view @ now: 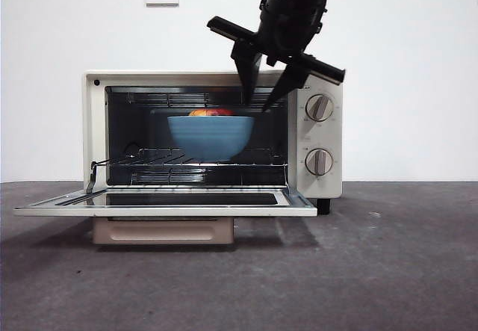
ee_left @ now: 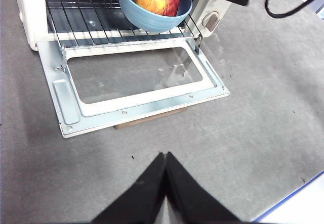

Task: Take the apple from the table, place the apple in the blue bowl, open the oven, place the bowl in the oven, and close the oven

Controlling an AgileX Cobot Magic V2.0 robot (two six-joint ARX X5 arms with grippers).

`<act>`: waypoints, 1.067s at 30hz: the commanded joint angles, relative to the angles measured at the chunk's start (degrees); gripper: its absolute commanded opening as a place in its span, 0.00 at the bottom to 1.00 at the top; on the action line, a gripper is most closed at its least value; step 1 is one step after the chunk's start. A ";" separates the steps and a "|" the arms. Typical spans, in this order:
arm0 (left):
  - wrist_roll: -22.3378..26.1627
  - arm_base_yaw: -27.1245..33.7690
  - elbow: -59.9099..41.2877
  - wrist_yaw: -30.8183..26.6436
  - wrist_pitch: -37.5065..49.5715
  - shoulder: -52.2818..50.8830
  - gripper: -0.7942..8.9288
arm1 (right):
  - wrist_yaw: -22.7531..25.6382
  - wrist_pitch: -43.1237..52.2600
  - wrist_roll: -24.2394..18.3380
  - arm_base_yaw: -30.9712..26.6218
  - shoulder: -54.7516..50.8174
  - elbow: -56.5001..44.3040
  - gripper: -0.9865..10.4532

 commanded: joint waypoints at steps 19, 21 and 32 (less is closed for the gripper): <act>-1.46 3.89 -5.01 0.07 20.31 16.00 0.09 | 2.01 -24.09 -34.62 6.91 -24.28 0.87 0.19; -1.46 5.53 -6.03 0.09 22.60 18.34 0.09 | 2.01 -24.26 -34.97 7.87 -26.82 -0.48 0.19; -1.20 17.70 -7.08 6.64 33.88 34.91 0.09 | 1.81 -21.51 -34.69 10.29 -44.52 -20.94 0.19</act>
